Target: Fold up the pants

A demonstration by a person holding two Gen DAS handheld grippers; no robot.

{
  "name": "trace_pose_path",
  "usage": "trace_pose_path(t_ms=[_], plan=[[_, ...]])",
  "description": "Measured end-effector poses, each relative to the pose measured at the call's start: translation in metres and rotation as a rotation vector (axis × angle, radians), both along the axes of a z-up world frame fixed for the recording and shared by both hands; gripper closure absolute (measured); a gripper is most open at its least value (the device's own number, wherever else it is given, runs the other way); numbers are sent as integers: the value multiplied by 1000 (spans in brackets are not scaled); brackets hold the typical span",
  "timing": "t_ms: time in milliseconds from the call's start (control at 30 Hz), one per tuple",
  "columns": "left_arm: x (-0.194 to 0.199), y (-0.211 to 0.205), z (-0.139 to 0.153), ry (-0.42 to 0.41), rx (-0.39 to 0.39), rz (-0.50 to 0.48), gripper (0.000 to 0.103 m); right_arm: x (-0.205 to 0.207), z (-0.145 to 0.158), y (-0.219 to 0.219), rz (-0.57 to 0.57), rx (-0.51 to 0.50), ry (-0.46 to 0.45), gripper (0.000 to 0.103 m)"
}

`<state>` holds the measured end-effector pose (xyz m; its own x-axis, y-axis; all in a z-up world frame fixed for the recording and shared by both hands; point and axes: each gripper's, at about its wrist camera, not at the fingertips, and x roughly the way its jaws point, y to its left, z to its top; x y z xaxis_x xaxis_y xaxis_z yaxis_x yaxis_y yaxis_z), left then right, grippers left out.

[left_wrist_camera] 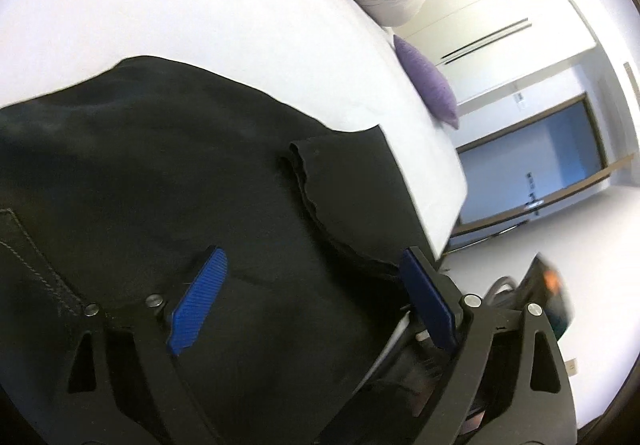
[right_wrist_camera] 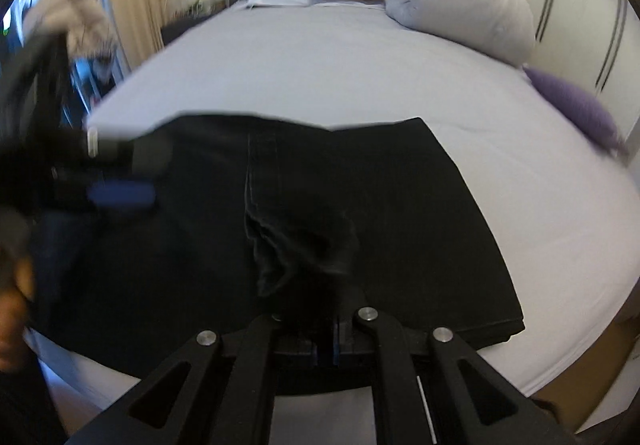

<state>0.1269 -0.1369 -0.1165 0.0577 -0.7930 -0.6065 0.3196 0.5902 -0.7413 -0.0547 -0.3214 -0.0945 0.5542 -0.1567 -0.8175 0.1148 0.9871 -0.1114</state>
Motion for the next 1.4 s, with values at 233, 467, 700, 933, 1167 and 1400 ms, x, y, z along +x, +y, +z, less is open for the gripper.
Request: trace_pose_path(t_ms=[233, 467, 700, 933, 1167, 1400], plan=[[15, -13, -6, 131, -88, 14, 13, 0, 3, 18, 35, -114, -14, 96], [26, -36, -16, 213, -81, -27, 13, -3, 12, 28, 40, -125, -61, 96], [51, -49, -17, 220, -104, -81, 35, -17, 25, 43, 75, -130, -109, 96], [53, -35, 4, 65, -33, -176, 95, -21, 28, 78, 175, -190, -132, 95], [61, 7, -3, -5, 110, -184, 95, -18, 12, 125, 321, -228, -98, 95], [59, 46, -25, 3, 180, -155, 95, -14, -15, 155, 399, -209, -28, 95]])
